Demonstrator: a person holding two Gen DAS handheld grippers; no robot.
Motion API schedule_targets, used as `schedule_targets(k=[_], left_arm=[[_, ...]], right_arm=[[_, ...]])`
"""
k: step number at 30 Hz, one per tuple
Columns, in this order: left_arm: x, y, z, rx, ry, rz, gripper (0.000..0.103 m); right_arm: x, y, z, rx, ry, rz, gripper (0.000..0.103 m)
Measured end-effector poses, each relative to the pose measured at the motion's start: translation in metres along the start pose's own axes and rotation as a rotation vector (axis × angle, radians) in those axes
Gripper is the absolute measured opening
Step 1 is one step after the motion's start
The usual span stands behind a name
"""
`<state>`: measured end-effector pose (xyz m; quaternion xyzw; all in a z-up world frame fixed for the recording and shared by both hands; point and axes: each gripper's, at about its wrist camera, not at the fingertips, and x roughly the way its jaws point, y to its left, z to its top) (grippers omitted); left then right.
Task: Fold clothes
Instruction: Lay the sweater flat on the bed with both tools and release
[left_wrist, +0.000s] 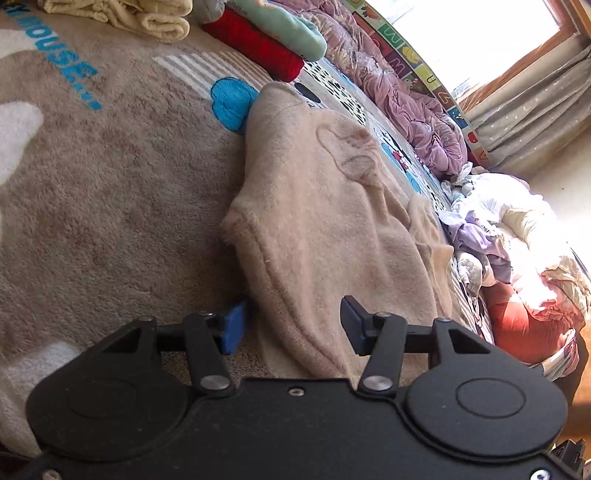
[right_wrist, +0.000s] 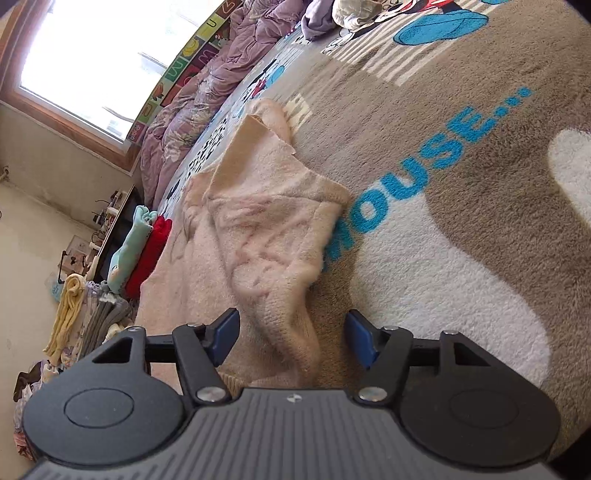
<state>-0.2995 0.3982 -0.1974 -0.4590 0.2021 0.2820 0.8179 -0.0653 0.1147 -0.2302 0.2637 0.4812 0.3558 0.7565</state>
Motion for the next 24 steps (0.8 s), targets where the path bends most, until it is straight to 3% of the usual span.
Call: schedule_targets(k=[3,4,6,7,8,13,16,18,21,23,24], left_arm=[[0.007,-0.009,-0.001,0.030,0.003,-0.008,0.048],[0.010,-0.010,-0.001,0.031,0.012,-0.011,0.040],[0.013,-0.012,-0.003,0.039,0.024,-0.007,0.034],[0.014,-0.013,-0.004,0.045,0.027,0.000,0.027],[0.014,-0.014,-0.004,0.051,0.030,0.007,0.008],[-0.007,-0.031,-0.004,0.124,-0.013,0.001,0.005],[-0.044,-0.052,0.001,0.172,-0.057,-0.071,0.005],[-0.055,-0.055,-0.003,0.176,-0.031,-0.100,0.005],[-0.038,-0.049,-0.031,0.256,0.037,-0.018,0.005],[-0.021,-0.032,-0.048,0.215,0.109,0.043,0.005],[-0.022,-0.030,-0.050,0.208,0.104,0.039,0.005]], right_arm=[[0.005,0.006,-0.002,-0.040,-0.018,-0.006,0.060],[0.007,0.009,-0.003,-0.056,-0.021,-0.003,0.057],[0.012,0.013,-0.005,-0.073,-0.013,0.014,0.039],[0.013,0.015,-0.006,-0.080,-0.014,0.017,0.037],[0.012,0.017,-0.006,-0.094,-0.025,0.016,0.033],[-0.002,0.024,-0.001,-0.130,-0.095,0.015,0.019],[-0.033,0.023,0.013,-0.123,-0.183,0.023,0.017],[-0.055,0.019,0.020,-0.150,-0.238,0.014,0.016],[-0.062,0.004,0.026,-0.170,-0.230,-0.028,0.016],[-0.054,-0.006,0.021,-0.177,-0.188,-0.082,0.016],[-0.048,-0.012,0.016,-0.175,-0.163,-0.109,0.016]])
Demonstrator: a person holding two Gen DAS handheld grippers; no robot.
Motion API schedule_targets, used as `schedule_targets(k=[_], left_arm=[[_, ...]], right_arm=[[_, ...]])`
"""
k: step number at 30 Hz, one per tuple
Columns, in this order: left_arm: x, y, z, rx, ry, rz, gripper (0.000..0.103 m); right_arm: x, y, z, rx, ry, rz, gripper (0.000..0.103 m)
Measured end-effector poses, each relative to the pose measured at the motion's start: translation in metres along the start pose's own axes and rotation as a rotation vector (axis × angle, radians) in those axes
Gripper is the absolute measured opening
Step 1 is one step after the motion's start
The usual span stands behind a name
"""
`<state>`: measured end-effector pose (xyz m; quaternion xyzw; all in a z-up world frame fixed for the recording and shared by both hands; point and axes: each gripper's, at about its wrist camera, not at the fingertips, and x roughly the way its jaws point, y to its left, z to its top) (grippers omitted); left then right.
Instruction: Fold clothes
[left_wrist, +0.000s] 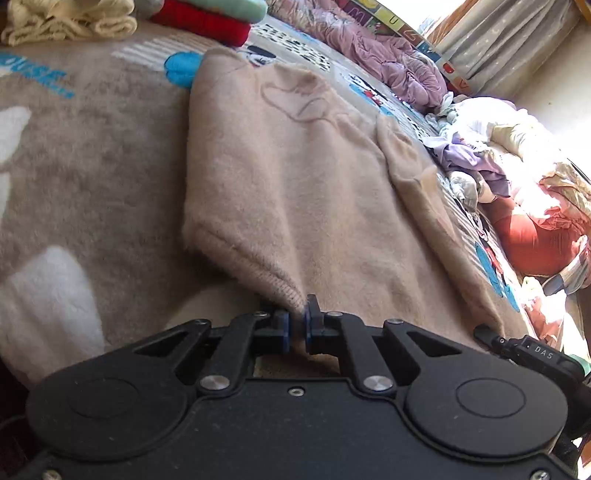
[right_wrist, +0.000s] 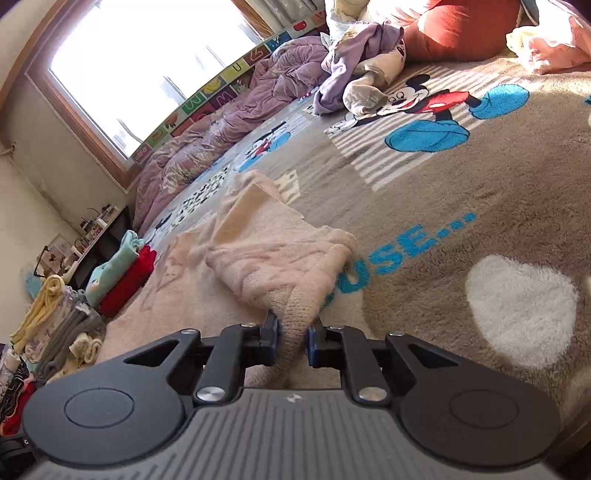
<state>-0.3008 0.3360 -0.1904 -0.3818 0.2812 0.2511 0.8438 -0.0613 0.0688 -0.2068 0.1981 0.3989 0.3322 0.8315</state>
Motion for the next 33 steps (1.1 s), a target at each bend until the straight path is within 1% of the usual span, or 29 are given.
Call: schedule_targets(k=[2,3,5,6,8,9,10,12,14,17,19,21,24,27,30,33], left_arm=[[-0.005,-0.001,0.001,0.000,-0.014,-0.009,0.005],[-0.008,-0.002,0.004,0.005,-0.021,-0.013,0.005],[-0.003,0.000,0.006,-0.008,0.004,-0.008,0.007],[-0.001,0.004,0.005,-0.034,0.021,-0.013,0.009],[0.002,0.011,0.002,-0.086,0.053,-0.023,0.016],[-0.003,0.015,0.004,-0.102,0.055,-0.030,0.020],[-0.007,0.018,0.005,-0.119,0.056,-0.038,0.025],[-0.019,0.026,0.009,-0.161,0.047,-0.053,0.028],[-0.033,0.038,0.014,-0.217,0.010,-0.064,0.030],[-0.047,0.060,0.021,-0.319,-0.045,-0.058,0.031],[-0.053,0.080,0.026,-0.418,-0.076,-0.073,0.031],[-0.052,0.099,0.030,-0.519,-0.082,-0.104,0.031],[-0.044,0.116,0.039,-0.598,-0.098,-0.124,0.031],[-0.030,0.118,0.054,-0.602,-0.094,-0.147,0.031],[-0.022,0.106,0.074,-0.524,-0.125,-0.129,0.031],[-0.010,0.087,0.095,-0.443,-0.115,-0.121,0.031]], right_arm=[[0.005,-0.006,-0.009,-0.003,0.026,-0.040,0.016],[0.006,-0.007,-0.012,-0.009,0.031,-0.040,0.016],[0.007,-0.008,-0.011,-0.014,0.047,-0.040,0.019],[0.008,-0.008,-0.011,-0.017,0.055,-0.041,0.020],[0.009,-0.012,-0.011,0.007,0.062,-0.030,0.021],[0.007,-0.015,-0.010,0.028,0.060,-0.017,0.024],[0.004,-0.018,-0.009,0.048,0.055,-0.004,0.025],[-0.004,-0.022,-0.007,0.081,0.034,0.020,0.037],[-0.008,-0.029,-0.005,0.124,0.012,0.052,0.042],[-0.011,-0.037,-0.002,0.167,-0.013,0.091,0.043],[-0.011,-0.036,0.000,0.169,-0.031,0.108,0.043],[-0.013,-0.034,0.002,0.167,-0.057,0.113,0.044],[-0.018,-0.039,0.006,0.202,-0.101,0.117,0.049],[-0.020,-0.046,0.011,0.221,-0.135,0.109,0.051],[-0.012,-0.053,0.013,0.230,-0.122,0.110,0.051],[0.001,-0.060,0.015,0.239,-0.088,0.132,0.053]])
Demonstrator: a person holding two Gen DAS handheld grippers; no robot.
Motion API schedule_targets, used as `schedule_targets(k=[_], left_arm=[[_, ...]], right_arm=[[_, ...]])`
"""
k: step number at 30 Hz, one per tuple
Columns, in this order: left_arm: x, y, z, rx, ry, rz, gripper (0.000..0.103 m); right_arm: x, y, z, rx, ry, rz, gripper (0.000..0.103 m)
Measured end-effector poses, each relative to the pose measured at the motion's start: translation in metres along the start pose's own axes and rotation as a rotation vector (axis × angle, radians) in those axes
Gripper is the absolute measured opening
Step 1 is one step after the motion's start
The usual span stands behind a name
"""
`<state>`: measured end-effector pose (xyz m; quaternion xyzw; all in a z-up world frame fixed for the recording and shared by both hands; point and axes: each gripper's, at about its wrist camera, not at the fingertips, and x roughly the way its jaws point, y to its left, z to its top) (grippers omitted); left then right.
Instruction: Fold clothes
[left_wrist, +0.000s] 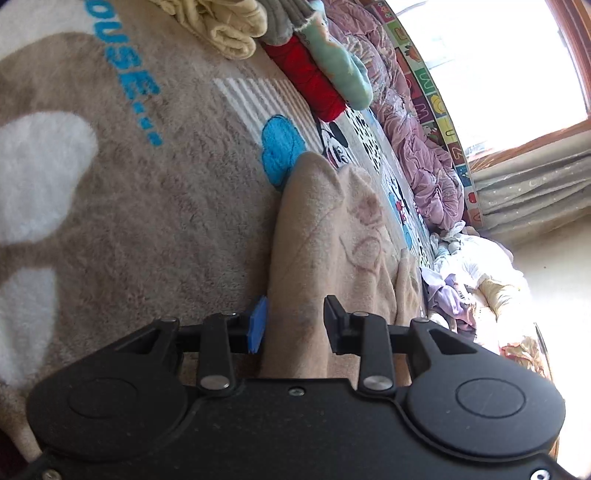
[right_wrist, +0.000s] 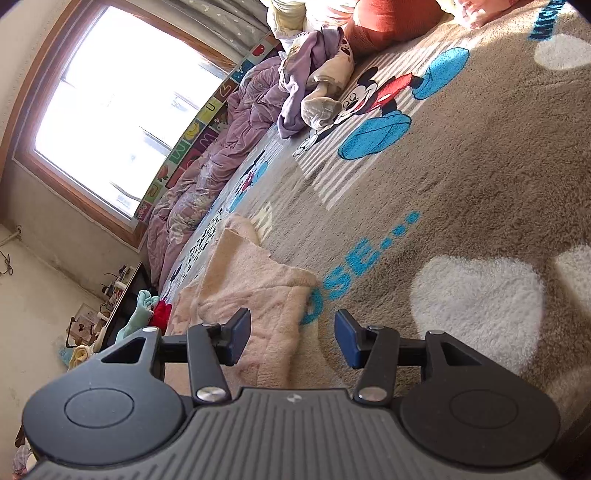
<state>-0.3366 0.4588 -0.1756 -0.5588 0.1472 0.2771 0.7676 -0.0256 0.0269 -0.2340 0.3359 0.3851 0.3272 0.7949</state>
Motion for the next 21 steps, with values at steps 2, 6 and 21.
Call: schedule_targets(k=[2,6,21], left_arm=[[0.011,-0.019,0.001,0.093,-0.019,0.044,0.031],[0.033,-0.066,-0.012,0.384,-0.052,0.152,0.008],[0.058,-0.145,-0.188,1.194,0.060,0.110,0.010]], right_arm=[[0.011,-0.003,0.002,0.004,0.036,0.013,0.054],[0.028,-0.010,0.009,0.051,0.096,0.048,0.057],[0.025,-0.031,0.008,0.119,0.092,0.150,0.049]])
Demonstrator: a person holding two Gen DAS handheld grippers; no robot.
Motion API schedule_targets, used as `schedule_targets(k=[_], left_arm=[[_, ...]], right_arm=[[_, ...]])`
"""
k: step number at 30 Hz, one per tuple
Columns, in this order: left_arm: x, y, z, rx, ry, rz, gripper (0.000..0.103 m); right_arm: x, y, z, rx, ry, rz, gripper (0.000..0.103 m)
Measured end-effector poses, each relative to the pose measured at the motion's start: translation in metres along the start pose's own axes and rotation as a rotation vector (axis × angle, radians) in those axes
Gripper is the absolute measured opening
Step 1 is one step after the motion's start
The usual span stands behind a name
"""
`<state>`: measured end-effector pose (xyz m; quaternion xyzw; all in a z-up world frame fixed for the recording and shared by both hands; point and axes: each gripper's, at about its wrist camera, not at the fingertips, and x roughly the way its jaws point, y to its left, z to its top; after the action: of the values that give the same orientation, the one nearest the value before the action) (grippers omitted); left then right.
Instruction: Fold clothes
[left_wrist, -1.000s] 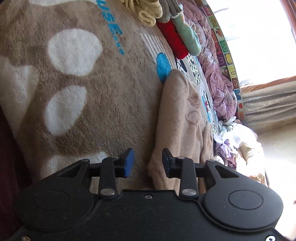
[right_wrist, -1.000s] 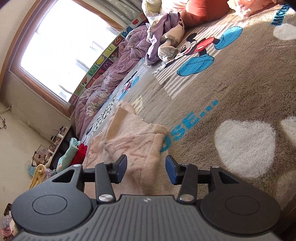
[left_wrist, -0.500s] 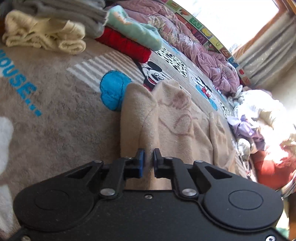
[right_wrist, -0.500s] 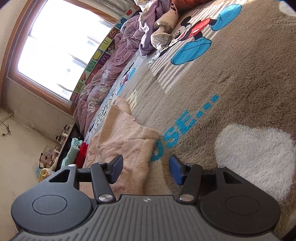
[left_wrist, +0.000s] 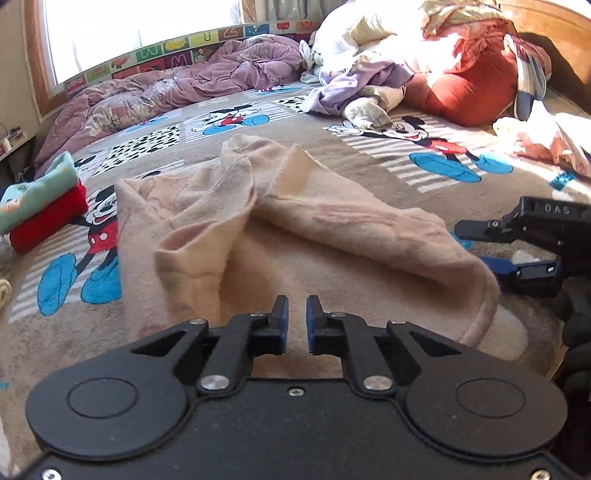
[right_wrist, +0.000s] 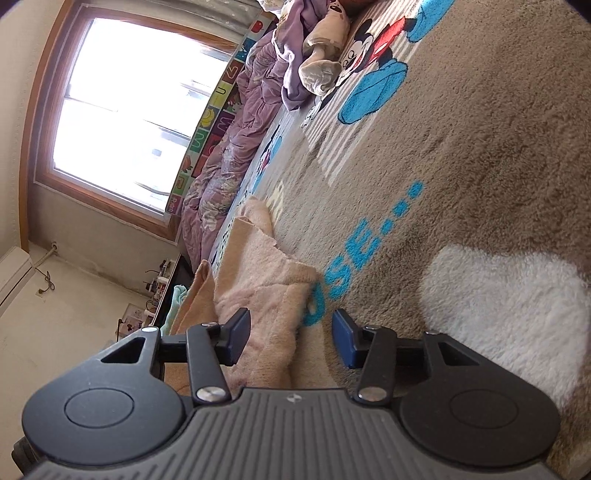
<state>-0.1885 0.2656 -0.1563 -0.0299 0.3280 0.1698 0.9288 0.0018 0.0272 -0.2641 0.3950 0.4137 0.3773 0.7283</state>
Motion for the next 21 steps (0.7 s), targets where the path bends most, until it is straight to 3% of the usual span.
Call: schedule_targets(k=[1,3,4,5,8,11,15,17,21], left_arm=[[-0.009,0.008,0.003,-0.053,-0.019,-0.004,0.013],[-0.025,0.020,0.013,-0.115,-0.061,-0.001,0.033],[-0.029,0.023,0.014,-0.114,-0.076,0.009,0.051],[-0.029,0.020,0.017,-0.079,-0.084,0.028,0.056],[-0.031,0.009,0.023,0.028,-0.105,0.082,0.056],[-0.011,-0.004,0.019,0.158,-0.057,0.114,0.059],[0.026,-0.013,0.014,0.254,-0.026,0.202,0.055],[0.035,-0.004,0.017,0.190,-0.015,0.225,0.016],[0.027,0.024,0.019,0.059,-0.033,0.251,0.012]], right_arm=[[0.000,0.001,0.000,-0.009,-0.001,-0.003,0.049],[0.003,0.003,-0.001,-0.027,-0.002,-0.009,0.050],[0.004,0.005,-0.001,-0.034,-0.004,-0.012,0.051],[0.005,0.006,-0.002,-0.040,-0.005,-0.015,0.053],[0.009,0.009,-0.001,-0.049,-0.013,-0.019,0.057],[0.012,0.011,-0.001,-0.052,-0.019,-0.023,0.059],[0.011,0.012,-0.001,-0.060,-0.019,-0.026,0.059],[0.011,0.012,-0.002,-0.068,-0.019,-0.026,0.059],[0.011,0.013,-0.004,-0.086,-0.021,-0.029,0.059]])
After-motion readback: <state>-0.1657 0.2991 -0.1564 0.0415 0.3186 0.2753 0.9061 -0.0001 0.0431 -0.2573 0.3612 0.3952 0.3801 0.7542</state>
